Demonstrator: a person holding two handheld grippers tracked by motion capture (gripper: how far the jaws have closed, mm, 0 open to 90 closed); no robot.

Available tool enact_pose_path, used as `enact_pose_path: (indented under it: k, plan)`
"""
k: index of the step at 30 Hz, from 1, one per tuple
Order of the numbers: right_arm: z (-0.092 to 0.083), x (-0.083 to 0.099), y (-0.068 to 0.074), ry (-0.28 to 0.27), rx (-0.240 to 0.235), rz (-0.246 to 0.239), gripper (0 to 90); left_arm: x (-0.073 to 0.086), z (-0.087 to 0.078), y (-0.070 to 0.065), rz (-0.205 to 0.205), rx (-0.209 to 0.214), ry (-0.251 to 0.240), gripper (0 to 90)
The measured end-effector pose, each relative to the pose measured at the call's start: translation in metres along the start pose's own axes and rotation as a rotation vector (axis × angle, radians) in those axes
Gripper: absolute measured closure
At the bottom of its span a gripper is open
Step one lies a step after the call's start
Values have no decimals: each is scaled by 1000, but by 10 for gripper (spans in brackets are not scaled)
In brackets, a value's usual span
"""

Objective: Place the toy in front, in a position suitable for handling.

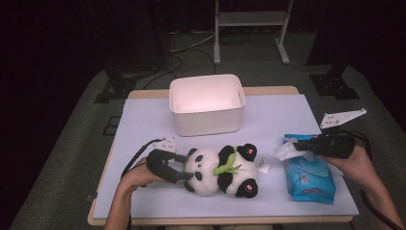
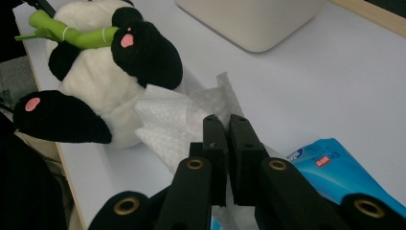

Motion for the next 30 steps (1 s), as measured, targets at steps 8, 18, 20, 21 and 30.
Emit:
enact_pose_path:
  k: [8, 18, 20, 21, 30]
  plan:
    - [-3, -17, 5, -43, -33, -17, 860, 0, 0, 0, 6, 3, 2, 274]
    - [8, -49, 20, -62, -97, -70, 859, 1, 1, -1, 8, 5, 3, 263]
    - [12, -57, 26, -66, -114, -82, 859, 1, 1, -1, 8, 5, 5, 258]
    - [14, -61, 28, -69, -123, -91, 859, 1, 2, -1, 7, 4, 4, 257]
    - [39, -93, 56, -50, -196, -170, 858, 2, 2, -2, 7, 5, 5, 252]
Point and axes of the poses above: each handheld gripper's, and its own axes: z roughly forward along the jaws, x roughly out of its underside, y roughly to its left, the point moved 6 cm from there along z, roughly forward along the jaws, and after that the axes turned 7 degrees about -z, right-handed, at the moved point
